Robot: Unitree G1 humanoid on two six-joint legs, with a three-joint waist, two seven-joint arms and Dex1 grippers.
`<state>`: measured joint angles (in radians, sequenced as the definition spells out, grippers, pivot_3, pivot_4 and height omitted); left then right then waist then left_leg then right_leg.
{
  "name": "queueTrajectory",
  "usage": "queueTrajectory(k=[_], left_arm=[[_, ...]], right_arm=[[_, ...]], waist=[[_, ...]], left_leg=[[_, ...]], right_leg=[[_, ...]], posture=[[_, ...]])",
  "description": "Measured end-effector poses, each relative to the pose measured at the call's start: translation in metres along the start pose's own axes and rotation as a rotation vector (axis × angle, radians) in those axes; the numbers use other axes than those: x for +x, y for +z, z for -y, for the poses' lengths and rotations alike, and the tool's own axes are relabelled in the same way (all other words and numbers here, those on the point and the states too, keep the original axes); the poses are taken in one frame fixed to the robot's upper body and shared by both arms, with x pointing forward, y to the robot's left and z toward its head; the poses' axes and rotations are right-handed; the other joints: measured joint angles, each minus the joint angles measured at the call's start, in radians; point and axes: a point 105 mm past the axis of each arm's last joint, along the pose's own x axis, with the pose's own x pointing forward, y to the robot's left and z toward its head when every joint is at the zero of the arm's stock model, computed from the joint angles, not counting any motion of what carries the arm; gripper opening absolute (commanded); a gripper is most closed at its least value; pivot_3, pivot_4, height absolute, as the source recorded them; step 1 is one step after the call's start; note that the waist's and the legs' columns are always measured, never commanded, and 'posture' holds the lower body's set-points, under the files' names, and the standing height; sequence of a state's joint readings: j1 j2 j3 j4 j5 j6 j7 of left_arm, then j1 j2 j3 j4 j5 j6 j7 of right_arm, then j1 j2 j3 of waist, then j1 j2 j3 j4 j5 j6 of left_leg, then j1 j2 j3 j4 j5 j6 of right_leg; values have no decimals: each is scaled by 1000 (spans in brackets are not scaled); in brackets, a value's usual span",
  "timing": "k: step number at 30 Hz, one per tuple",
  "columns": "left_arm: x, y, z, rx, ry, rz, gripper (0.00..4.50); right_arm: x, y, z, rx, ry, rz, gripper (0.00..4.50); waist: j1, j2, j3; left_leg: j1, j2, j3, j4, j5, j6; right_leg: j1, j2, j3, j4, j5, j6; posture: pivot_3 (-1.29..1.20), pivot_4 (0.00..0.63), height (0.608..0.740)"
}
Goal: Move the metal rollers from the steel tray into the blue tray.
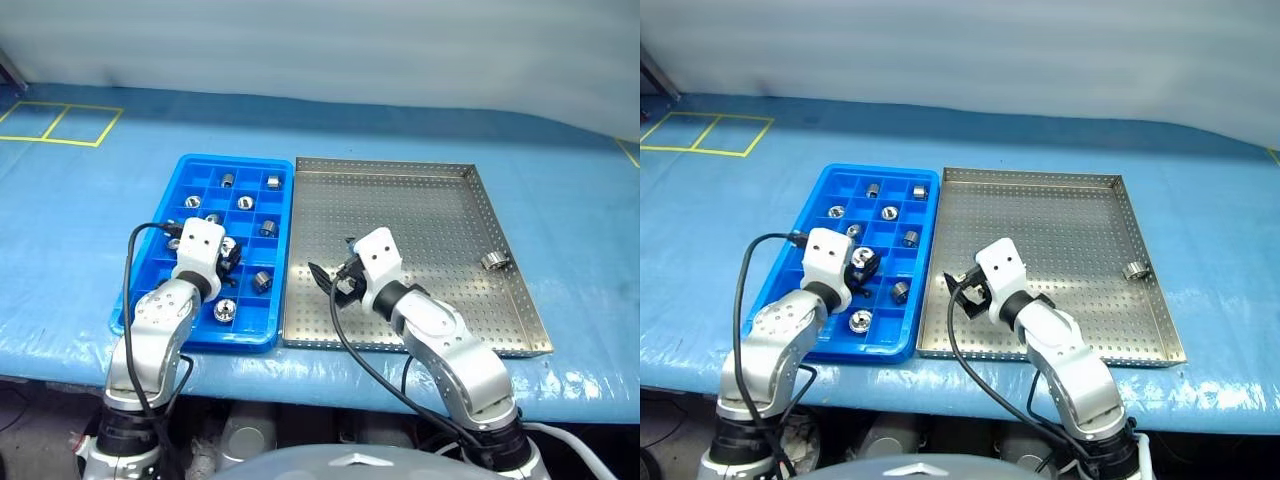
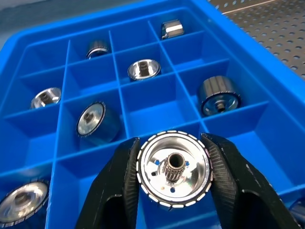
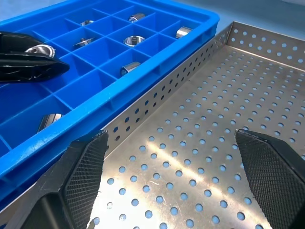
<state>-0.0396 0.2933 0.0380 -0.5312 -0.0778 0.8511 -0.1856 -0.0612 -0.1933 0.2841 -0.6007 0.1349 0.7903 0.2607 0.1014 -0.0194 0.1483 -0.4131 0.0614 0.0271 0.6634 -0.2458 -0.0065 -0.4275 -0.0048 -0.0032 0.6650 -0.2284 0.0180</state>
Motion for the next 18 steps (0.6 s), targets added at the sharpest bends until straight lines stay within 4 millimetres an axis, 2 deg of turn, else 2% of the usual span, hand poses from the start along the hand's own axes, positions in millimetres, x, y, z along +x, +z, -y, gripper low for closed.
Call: queueTrajectory(k=[4, 8, 18], left_arm=[[-8, 4, -9, -13, 55, 19, 1727], [-14, 10, -9, -13, 71, 41, 1727], [-28, -4, -15, -24, 122, -13, 1727]], right_arm=[[1, 0, -3, -1, 23, 0, 4500], [5, 6, -10, -19, 73, 12, 4500], [8, 4, -13, -20, 113, 0, 4500]], waist=[[8, 0, 0], [25, 0, 0], [73, 0, 0]], left_leg=[[0, 0, -1, 1, 0, 0], [0, 0, -2, 1, 0, 0], [-1, 0, -2, 0, 0, 0]], right_leg=[[1, 0, 0, 0, 0, 0], [0, 0, 0, 0, 0, 0], [1, 0, -2, -1, 0, 0]], posture=[[377, 150, 740], [403, 150, 740], [436, 150, 740]])
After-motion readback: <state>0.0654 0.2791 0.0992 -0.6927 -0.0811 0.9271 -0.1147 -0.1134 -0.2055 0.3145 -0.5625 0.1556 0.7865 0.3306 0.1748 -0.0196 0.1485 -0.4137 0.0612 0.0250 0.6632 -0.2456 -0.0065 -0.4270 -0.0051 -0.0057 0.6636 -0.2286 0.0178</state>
